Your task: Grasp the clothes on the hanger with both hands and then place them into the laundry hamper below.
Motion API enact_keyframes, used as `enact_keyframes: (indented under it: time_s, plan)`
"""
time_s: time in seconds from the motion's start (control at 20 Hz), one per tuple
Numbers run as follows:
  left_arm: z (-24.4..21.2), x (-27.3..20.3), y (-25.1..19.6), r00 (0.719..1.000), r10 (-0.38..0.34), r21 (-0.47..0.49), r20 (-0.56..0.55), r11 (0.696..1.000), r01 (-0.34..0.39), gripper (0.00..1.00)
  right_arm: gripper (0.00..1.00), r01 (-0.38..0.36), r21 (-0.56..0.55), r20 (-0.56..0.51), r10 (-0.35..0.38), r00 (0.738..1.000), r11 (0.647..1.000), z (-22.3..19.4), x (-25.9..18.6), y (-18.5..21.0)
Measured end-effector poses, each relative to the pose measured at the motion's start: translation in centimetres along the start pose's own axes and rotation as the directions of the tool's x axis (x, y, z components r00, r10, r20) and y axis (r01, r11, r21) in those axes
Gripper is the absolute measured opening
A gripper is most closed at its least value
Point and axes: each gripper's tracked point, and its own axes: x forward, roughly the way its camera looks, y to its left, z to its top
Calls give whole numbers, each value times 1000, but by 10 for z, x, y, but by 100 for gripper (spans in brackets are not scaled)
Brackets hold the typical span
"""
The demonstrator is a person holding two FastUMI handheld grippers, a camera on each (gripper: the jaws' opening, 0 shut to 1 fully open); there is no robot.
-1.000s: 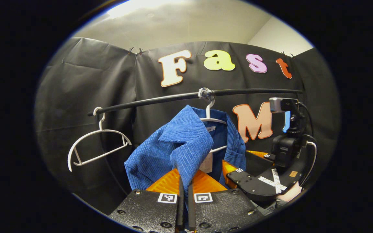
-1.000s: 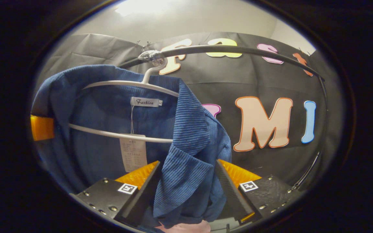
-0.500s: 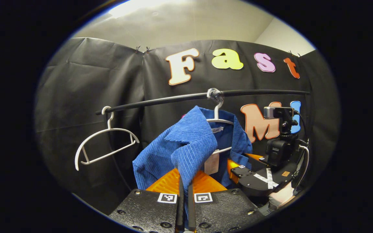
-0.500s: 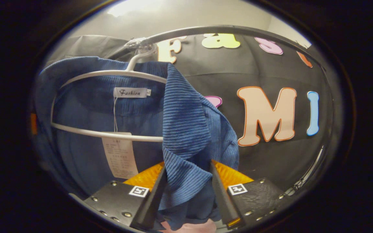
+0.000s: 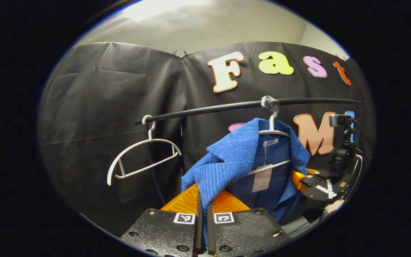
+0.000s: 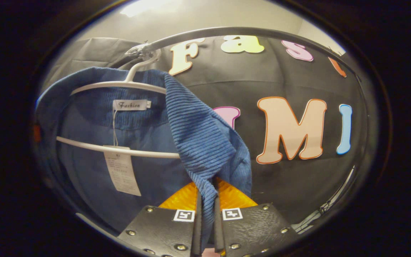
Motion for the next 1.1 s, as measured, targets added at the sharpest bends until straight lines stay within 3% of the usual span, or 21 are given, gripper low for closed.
enact_keyframes:
  time_s: [0.05,0.1,0.45,0.6,1.1]
  plan:
    - [1,1,4,1000,15,-1,-1,1000,-15,2,9,12,-5,9,-12,1000,1000,4,1,-7]
    - [1,2,9,1000,28,-2,-1,1000,-28,2,14,20,-9,16,-20,1000,1000,7,0,-14]
    - [7,12,28,996,87,2,3,996,-87,2,14,69,-18,83,-68,994,997,37,7,-53]
    - [13,16,34,995,100,11,14,995,-100,7,14,78,-10,110,-77,991,997,49,11,-64]
    - [32,32,50,992,120,18,46,993,-121,2,13,56,17,185,-58,981,998,76,34,-81]
